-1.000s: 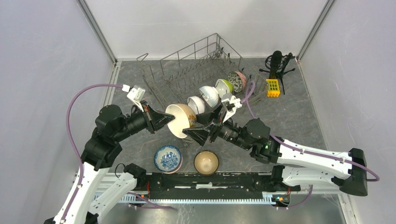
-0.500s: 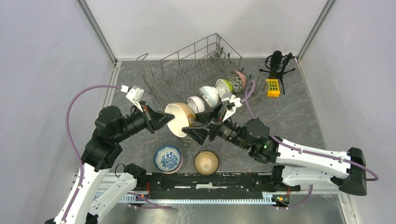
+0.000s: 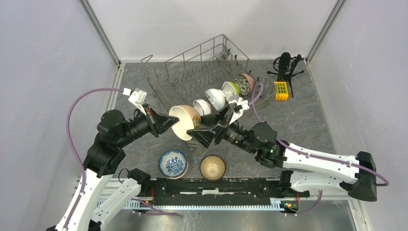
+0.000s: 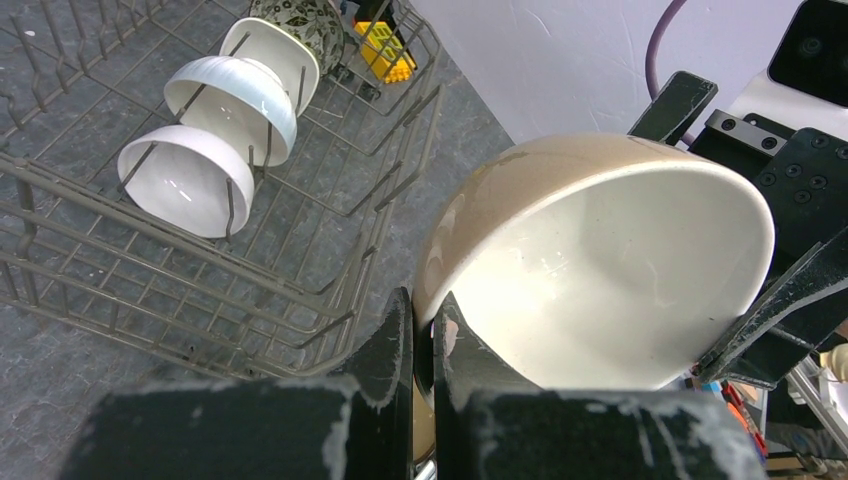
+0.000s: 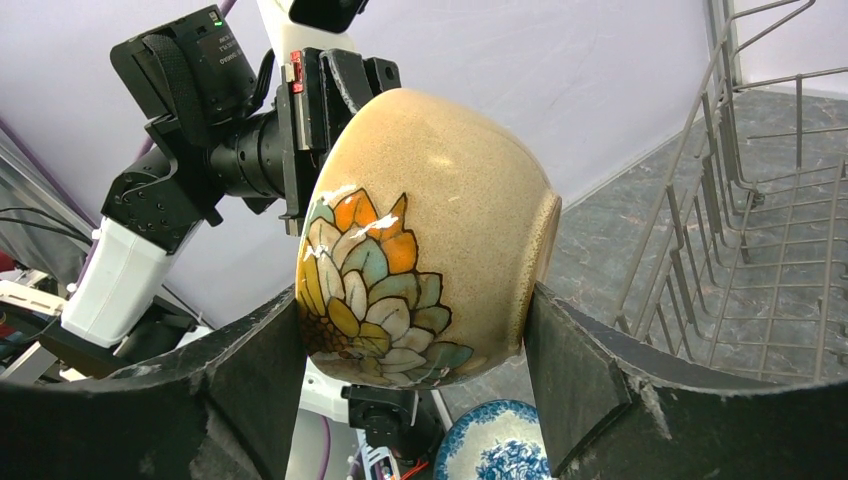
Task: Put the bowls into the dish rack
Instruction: Adjust the bowl.
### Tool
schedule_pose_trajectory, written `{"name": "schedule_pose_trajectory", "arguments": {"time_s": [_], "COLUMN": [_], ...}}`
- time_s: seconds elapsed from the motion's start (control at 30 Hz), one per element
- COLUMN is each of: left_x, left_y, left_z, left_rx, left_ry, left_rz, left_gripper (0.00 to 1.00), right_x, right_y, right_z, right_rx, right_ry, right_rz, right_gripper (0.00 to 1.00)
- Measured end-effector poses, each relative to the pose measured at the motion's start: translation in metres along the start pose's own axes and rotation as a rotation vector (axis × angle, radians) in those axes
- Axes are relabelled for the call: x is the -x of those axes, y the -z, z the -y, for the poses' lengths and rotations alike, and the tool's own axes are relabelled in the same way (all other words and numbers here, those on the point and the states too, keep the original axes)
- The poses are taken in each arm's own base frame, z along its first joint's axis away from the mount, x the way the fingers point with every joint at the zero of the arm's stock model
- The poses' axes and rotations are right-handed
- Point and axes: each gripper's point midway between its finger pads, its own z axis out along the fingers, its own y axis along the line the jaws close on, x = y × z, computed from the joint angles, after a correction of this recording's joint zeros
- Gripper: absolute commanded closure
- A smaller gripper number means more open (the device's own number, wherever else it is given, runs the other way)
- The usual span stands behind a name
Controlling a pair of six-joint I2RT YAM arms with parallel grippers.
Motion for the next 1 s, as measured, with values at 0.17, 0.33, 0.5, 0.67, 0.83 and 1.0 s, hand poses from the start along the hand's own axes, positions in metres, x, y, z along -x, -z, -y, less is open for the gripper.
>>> {"name": "schedule_pose_trajectory", "arguments": {"time_s": [0.17, 0.33, 0.5, 0.67, 0.83, 1.0], "left_x": [0.001, 0.001, 0.003, 0.002, 0.001, -0.003], "left_y": [0.000, 0.000, -0.001, -0.003, -0.005, -0.008], "left_z": [0.000, -0.002, 0.000, -0.002, -0.004, -0.010], "left_rx": [0.003, 0.011, 0.003, 0.005, 0.009, 0.029], "left_ry": [0.001, 0.002, 0.006, 0.009, 0.012, 0.019], "left_rz": [0.004, 0.008, 0.014, 0.012, 0.007, -0.001], "left_gripper": [0.86, 0.67, 0.49, 0.46, 0.43, 0.38], "right_x": [0.001, 0.000, -0.006, -0.013, -0.016, -0.018], "right_y": [-0.001, -0.001, 0.000, 0.002, 0.000, -0.003], "right_z": [0.000, 0.001, 0.003, 0.011, 0.019, 0.030], "right_rx": [0.001, -0.002, -0.011, -0.044, -0.065, -0.085], "right_ry": [0.000, 0.000, 0.006, 0.025, 0.033, 0.028], "right_rz": [0.004, 0.003, -0.021, -0.047, -0.056, -0.066], "right_gripper": [1.00, 1.00, 1.00, 1.00, 1.00, 1.00]}}
